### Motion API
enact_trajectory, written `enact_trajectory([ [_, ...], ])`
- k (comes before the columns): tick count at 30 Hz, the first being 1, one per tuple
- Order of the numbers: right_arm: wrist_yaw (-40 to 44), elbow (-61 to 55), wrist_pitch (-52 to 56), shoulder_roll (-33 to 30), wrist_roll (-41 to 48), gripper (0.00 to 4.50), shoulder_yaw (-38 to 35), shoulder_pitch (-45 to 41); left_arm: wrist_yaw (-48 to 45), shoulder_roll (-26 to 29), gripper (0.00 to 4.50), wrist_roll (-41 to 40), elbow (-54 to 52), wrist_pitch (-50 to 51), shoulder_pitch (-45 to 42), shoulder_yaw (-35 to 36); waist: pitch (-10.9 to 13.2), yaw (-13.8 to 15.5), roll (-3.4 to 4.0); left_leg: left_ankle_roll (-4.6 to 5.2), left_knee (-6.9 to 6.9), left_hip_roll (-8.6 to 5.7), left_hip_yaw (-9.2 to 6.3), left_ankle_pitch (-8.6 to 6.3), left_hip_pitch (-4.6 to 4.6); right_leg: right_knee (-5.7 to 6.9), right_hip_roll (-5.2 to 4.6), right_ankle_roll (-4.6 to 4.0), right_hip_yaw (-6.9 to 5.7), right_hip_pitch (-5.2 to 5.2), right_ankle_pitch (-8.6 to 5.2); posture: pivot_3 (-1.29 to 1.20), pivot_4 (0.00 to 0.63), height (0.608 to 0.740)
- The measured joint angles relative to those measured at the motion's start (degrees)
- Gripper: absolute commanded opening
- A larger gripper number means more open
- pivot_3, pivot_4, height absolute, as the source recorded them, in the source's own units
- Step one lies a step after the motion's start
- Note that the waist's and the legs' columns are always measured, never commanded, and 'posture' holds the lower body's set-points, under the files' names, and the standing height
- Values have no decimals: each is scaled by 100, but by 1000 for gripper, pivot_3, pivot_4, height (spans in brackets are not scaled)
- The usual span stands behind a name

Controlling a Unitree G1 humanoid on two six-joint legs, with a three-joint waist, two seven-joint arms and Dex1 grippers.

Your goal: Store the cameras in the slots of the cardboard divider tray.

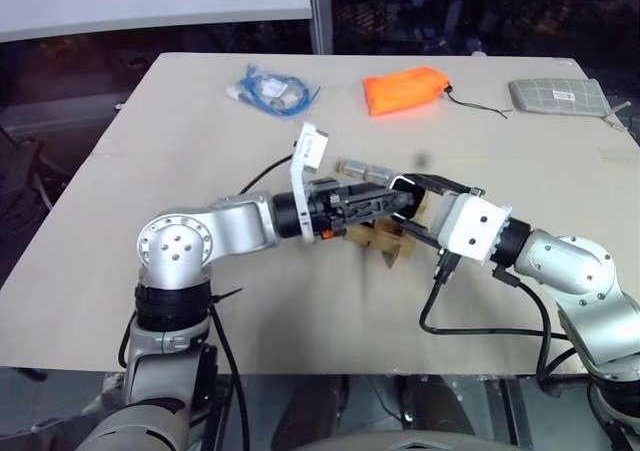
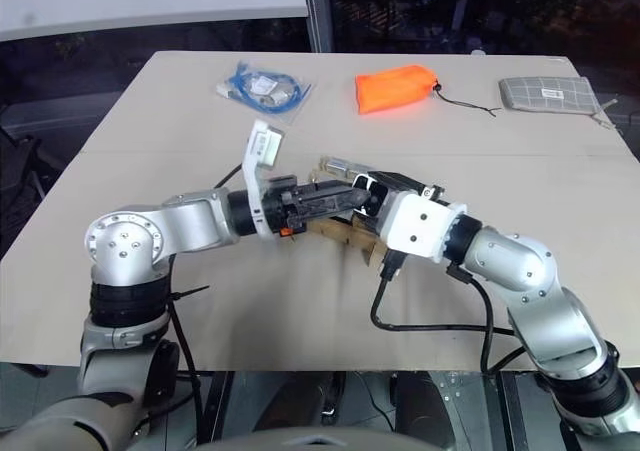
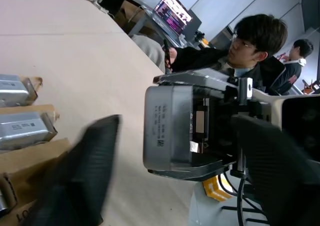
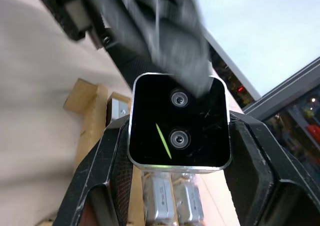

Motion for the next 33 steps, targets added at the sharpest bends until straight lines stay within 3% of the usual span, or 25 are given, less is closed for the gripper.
enact_trajectory([
  [3,17,-40,61,37,13,1960,-10,1,4,23,696,-70,42,0,-19,-23,0,-2,0,0,0,0,0,0,0,0,0,0,0,0,0,0,150,740],
  [7,58,-40,110,78,104,1960,-22,0,-1,42,737,-77,42,0,-23,-30,0,-1,0,0,-1,0,0,0,0,0,0,0,0,0,0,0,150,740],
  [12,213,-43,221,84,409,4243,-105,-13,-133,76,737,-7,111,-22,-149,-74,0,-1,0,0,-1,0,0,0,0,0,0,0,-1,0,0,0,150,740],
  [13,188,-42,228,83,399,4468,-111,6,-221,97,737,51,129,-48,-229,-78,0,0,0,0,-1,0,0,0,-1,-1,1,0,-1,0,0,0,150,740],
  [16,126,-167,694,94,736,4468,-594,472,-956,276,737,905,222,-581,-522,-285,0,45,0,0,-4,-2,0,0,-1,-5,-1,-1,-2,1,0,0,150,740],
  [22,460,-527,1288,156,2458,4468,-2716,2119,-3860,1028,737,3282,1303,-2447,-1035,-1511,0,123,1,3,-30,-6,6,-1,-1,-34,-6,-2,0,5,0,0,150,740],
  [26,724,-960,1271,50,3465,4468,-3809,2896,-5540,978,737,4613,2412,-3846,-1509,-2270,0,105,1,13,-39,-2,4,-6,0,-39,-6,-2,-1,5,-1,0,150,740],
  [33,693,-1301,1206,-69,4205,4468,-4321,3558,-6981,412,737,6166,4305,-5817,-2176,-2826,1,89,-2,31,-36,-2,3,-15,-2,-37,-7,1,-2,4,-1,0,150,740],
])
